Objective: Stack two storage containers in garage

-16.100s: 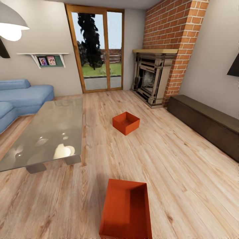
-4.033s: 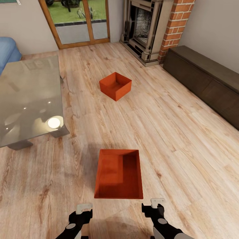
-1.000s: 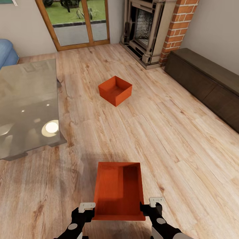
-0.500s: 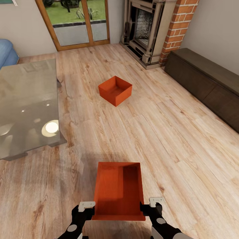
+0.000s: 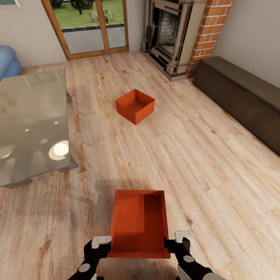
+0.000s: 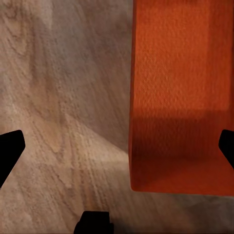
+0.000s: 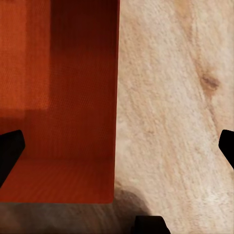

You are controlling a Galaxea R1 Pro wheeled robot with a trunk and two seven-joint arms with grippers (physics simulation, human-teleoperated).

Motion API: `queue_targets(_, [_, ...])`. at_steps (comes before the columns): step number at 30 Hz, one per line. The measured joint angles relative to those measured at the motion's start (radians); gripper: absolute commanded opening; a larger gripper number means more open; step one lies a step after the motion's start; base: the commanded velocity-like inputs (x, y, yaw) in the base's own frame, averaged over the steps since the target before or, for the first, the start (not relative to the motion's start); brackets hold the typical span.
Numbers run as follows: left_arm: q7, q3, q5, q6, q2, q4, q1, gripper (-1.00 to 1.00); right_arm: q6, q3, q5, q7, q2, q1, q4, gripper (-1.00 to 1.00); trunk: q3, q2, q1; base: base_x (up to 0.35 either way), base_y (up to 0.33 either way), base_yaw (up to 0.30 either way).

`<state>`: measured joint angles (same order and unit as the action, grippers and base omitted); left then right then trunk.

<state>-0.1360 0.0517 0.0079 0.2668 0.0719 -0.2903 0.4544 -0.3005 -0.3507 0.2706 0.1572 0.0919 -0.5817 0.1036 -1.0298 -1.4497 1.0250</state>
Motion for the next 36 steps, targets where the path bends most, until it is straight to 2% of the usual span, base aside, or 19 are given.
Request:
queue_targets(7, [-0.001, 0.000, 0.002, -0.001, -0.001, 0.000, 0.000, 1.00, 0.000, 0.000, 0.000, 0.000, 0.000, 0.000, 0.000, 1.00, 0.000, 0.000, 0.000, 0.000, 0.000, 0.000])
queue_targets(10, [-0.004, -0.001, 0.034, 0.000, -0.001, 0.000, 0.000, 1.00, 0.000, 0.000, 0.000, 0.000, 0.000, 0.000, 0.000, 1.00, 0.000, 0.000, 0.000, 0.000, 0.000, 0.000])
queue_targets(13, [-0.010, 0.001, 0.096, 0.006, -0.001, 0.001, 0.000, 1.00, 0.000, 0.000, 0.000, 0.000, 0.000, 0.000, 0.000, 1.00, 0.000, 0.000, 0.000, 0.000, 0.000, 0.000])
queue_targets(15, [-0.010, 0.004, 0.125, 0.010, -0.002, 0.001, 0.000, 1.00, 0.000, 0.000, 0.000, 0.000, 0.000, 0.000, 0.000, 1.00, 0.000, 0.000, 0.000, 0.000, 0.000, 0.000])
queue_targets(17, [-0.010, 0.004, 0.134, 0.014, -0.002, 0.001, 0.000, 1.00, 0.000, 0.000, 0.000, 0.000, 0.000, 0.000, 0.000, 1.00, 0.000, 0.000, 0.000, 0.000, 0.000, 0.000])
queue_targets(22, [-0.027, 0.001, 0.143, 0.015, -0.001, 0.002, 0.000, 1.00, 0.000, 0.000, 0.000, 0.000, 0.000, 0.001, 0.000, 1.00, 0.000, 0.000, 0.000, 0.000, 0.000, 0.000])
queue_targets(24, [-0.080, 0.003, 0.145, 0.007, -0.002, -0.001, 0.000, 1.00, 0.000, 0.000, 0.000, 0.000, 0.000, 0.000, 0.000, 1.00, 0.000, 0.000, 0.000, 0.000, 0.000, 0.000])
queue_targets(28, [-0.130, 0.005, 0.142, 0.002, 0.000, -0.012, 0.001, 1.00, 0.000, 0.000, 0.000, 0.000, 0.000, 0.000, 0.000, 1.00, 0.000, 0.000, 0.000, 0.000, 0.000, 0.000])
queue_targets(32, [-0.139, 0.006, 0.140, 0.001, 0.005, -0.022, 0.000, 1.00, 0.000, 0.000, 0.000, 0.000, -0.001, 0.000, 0.000, 1.00, 0.000, 0.000, 0.000, 0.000, 0.000, 0.000])
queue_targets(36, [-0.146, 0.008, 0.135, 0.001, 0.025, -0.046, 0.001, 1.00, -0.001, 0.000, 0.000, 0.000, -0.001, 0.000, 0.000, 1.00, 0.000, 0.000, 0.000, 0.000, 0.000, 0.000])
